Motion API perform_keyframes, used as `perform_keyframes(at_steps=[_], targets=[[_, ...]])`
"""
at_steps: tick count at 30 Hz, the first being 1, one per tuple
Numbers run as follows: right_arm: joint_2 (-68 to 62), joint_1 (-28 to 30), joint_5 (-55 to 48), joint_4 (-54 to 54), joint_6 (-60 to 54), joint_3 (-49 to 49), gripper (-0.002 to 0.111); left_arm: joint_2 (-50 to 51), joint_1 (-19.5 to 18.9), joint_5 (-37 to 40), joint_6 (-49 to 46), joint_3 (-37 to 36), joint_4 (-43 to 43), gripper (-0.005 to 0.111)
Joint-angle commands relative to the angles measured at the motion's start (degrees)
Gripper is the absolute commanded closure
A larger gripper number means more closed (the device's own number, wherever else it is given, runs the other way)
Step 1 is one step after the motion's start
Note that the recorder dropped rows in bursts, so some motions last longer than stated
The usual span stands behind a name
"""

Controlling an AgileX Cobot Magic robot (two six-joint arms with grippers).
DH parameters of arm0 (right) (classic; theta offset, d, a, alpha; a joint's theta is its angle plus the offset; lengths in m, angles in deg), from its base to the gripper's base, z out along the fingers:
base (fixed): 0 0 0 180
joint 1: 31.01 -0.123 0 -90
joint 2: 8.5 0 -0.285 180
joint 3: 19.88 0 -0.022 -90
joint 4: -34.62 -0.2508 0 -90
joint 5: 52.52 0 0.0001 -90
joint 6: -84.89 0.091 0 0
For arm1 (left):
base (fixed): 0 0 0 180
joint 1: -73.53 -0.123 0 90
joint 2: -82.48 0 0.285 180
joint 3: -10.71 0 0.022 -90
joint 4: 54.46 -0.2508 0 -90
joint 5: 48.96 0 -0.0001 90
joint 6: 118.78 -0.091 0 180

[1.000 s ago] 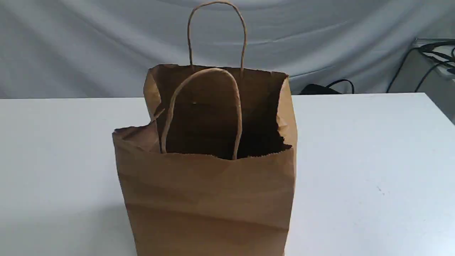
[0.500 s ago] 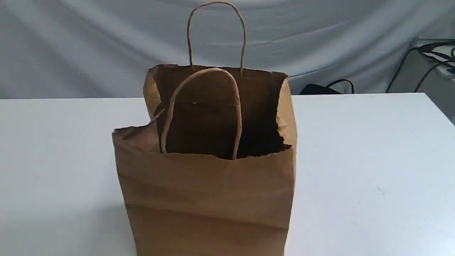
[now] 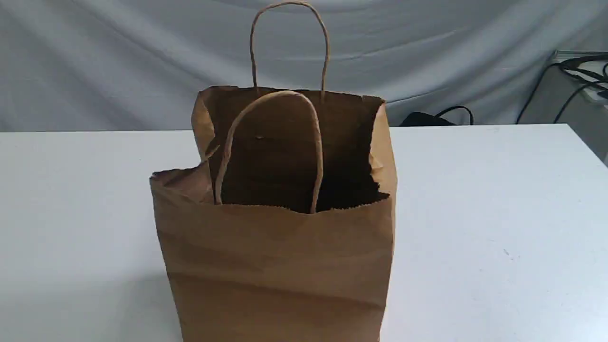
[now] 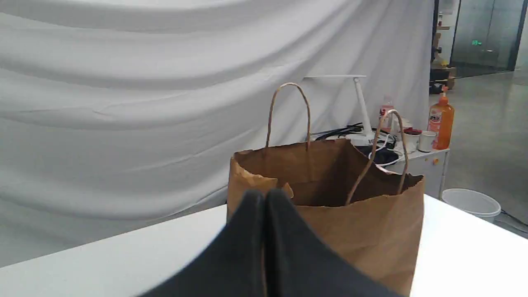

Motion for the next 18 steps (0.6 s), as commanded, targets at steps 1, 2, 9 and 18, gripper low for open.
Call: perform_keyframes(at_steps=[1,2,9,18], targets=[[0.2,0.4,-0.3,-0.4,-0.1,0.2,0.108,-0.2,-0.1,-0.5,0.6,-0.5,0.0,0.107],[0.2,0.4,-0.3,-0.4,-0.1,0.2,0.108,-0.2,-0.1,-0.5,0.6,-0.5,0.0,0.107],[0.2,0.4,-0.3,-0.4,-0.1,0.2,0.108,-0.2,-0.1,-0.5,0.6,-0.5,0.0,0.107],[0.2,0.4,-0.3,-0.4,-0.1,0.2,0.108,-0.2,-6.5,-0.7,0.6,-0.5,0.6,0.107]])
